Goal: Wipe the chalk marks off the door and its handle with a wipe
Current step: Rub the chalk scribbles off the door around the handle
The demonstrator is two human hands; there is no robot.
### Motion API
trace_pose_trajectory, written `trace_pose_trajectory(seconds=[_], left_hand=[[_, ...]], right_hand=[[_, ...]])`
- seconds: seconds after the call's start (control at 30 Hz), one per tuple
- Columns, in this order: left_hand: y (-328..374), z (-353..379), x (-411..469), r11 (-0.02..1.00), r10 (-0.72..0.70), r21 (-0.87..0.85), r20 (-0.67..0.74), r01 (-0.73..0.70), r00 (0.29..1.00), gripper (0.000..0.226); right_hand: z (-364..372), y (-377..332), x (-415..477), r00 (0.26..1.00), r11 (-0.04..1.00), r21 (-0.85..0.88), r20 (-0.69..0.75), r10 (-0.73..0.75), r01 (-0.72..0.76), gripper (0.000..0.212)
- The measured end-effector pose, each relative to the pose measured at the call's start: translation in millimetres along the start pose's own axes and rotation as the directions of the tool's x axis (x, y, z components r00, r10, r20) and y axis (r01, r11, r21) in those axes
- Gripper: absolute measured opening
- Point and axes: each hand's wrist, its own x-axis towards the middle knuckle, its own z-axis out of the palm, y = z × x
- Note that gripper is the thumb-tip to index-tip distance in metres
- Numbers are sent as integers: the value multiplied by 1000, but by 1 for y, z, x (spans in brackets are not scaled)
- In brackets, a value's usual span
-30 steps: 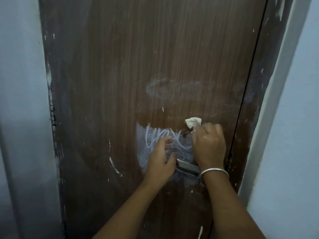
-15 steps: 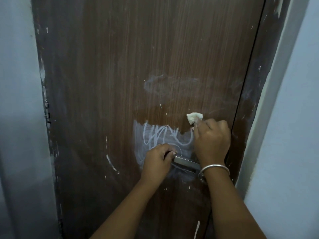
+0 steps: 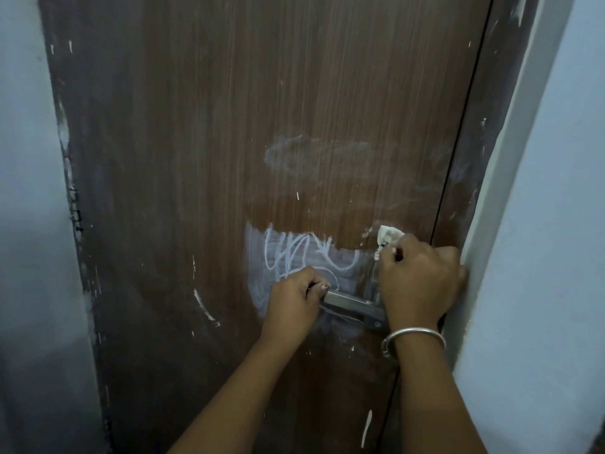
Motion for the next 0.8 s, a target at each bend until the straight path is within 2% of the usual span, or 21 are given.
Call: trace_pose_trajectory(seconds=[0.23, 0.4, 0.57, 0.67, 0.7, 0.8], left_hand=[[0, 1, 0, 1000, -23, -8, -9, 23, 1000, 18], [-1, 1, 1, 999, -41, -5, -2, 41, 999, 18], [-2, 3, 0, 999, -34, -30, -16, 33, 999, 20], [-2, 3, 0, 999, -27, -48, -23, 26, 999, 25], [-2, 3, 0, 998, -23, -55, -23, 22, 999, 27], [-4, 3, 0, 998, -24, -55, -23, 23, 999, 30]], right_hand=[[-3, -3, -4, 995, 995, 32, 32, 94, -95, 13], [-2, -9, -1, 999, 999, 16, 1, -45, 45, 13], [0, -18, 15, 996, 994, 52, -4, -92, 92, 12], [3, -28, 8, 955, 963, 10, 124, -268, 269, 13], [4, -28, 4, 941, 957, -12, 182, -284, 291, 15], [3, -21, -3, 958, 978, -55, 220, -186, 202, 18]])
